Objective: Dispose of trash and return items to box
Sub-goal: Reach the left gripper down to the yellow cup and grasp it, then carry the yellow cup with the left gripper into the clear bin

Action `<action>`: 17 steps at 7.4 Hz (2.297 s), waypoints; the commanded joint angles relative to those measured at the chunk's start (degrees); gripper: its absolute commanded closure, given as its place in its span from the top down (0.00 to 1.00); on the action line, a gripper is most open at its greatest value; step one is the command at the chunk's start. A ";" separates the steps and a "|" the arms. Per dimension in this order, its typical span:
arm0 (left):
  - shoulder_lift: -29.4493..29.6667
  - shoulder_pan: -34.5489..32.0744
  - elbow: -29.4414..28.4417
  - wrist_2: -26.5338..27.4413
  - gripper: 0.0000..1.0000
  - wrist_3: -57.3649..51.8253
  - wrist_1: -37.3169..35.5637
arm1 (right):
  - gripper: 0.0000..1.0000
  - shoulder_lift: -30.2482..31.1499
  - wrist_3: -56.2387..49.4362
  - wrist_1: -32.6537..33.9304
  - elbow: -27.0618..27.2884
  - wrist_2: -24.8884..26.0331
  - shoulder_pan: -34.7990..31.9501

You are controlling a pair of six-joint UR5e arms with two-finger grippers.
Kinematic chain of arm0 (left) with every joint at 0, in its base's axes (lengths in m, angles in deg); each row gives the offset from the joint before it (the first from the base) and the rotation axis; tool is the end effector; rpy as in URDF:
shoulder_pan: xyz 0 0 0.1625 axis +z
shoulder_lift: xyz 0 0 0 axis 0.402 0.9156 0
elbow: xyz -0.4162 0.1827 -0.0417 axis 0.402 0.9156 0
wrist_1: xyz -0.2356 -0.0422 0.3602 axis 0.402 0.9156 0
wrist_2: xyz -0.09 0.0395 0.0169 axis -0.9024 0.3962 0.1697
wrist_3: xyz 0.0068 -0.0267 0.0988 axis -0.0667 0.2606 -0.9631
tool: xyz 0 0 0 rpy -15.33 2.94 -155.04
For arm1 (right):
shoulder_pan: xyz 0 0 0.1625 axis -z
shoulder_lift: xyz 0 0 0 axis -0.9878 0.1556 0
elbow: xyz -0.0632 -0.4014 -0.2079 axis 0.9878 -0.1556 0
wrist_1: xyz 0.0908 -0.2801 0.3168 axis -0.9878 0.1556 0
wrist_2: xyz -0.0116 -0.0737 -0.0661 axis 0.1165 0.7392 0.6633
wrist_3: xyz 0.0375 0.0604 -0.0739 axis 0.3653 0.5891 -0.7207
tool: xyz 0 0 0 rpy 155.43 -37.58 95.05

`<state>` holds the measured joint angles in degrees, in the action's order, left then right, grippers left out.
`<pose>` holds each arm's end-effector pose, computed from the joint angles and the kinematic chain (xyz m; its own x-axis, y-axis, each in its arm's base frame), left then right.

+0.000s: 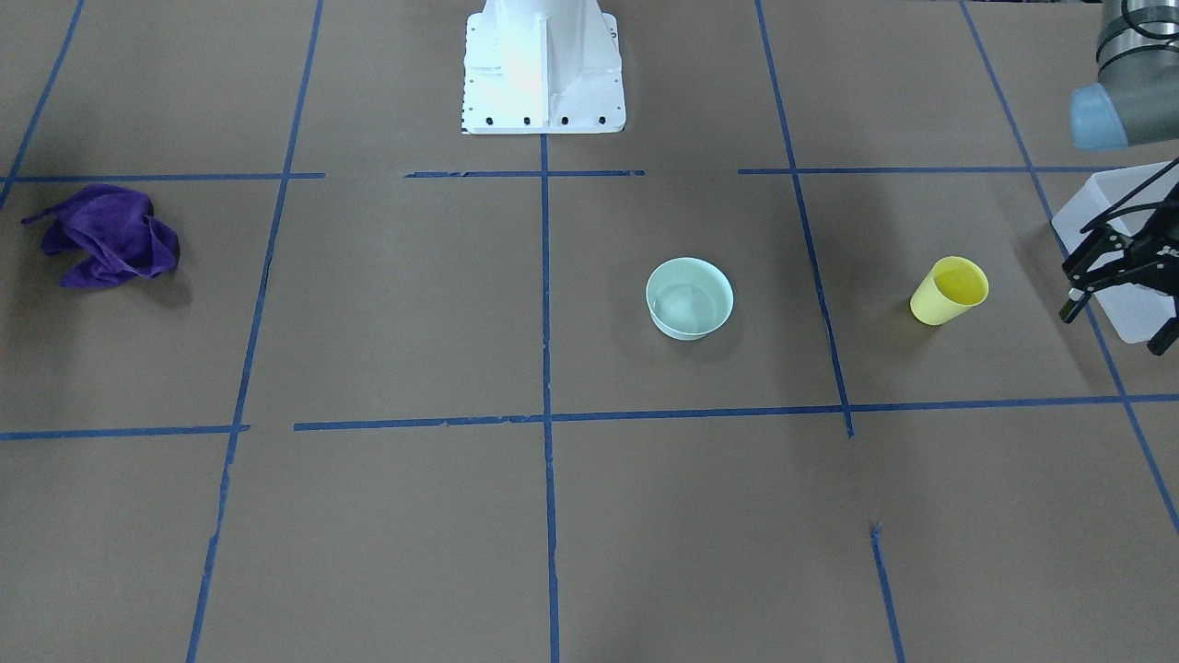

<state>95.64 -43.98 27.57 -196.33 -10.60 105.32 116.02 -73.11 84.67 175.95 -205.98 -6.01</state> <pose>0.1279 -0.5339 0.5504 0.6716 0.3812 -0.6353 0.1480 0.7712 0.6191 0.0378 -0.5345 0.5949 0.7383 -0.1392 0.6599 -0.0204 0.9734 0.2281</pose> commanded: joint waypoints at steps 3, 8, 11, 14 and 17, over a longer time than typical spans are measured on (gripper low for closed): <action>-9.62 15.26 2.40 12.61 0.59 28.07 9.39 | 1.00 0.28 0.14 -0.15 0.02 -0.15 0.22; -12.00 17.58 1.53 13.09 0.19 25.64 9.39 | 1.00 0.28 0.14 -0.15 0.02 -0.15 0.31; -11.83 17.49 2.31 12.91 0.00 22.05 9.57 | 1.00 0.63 -0.04 -0.24 0.28 -0.15 0.48; -14.37 7.82 6.80 -1.27 0.00 7.77 8.79 | 1.00 0.54 0.13 -0.24 0.89 -0.15 0.66; -12.80 -14.79 6.45 -12.40 0.00 -25.74 -11.10 | 1.00 0.54 0.22 -0.24 1.16 -0.16 0.74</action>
<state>81.88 -49.49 34.23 -205.73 -21.25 103.18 116.57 -72.92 84.43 177.04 -206.17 -5.33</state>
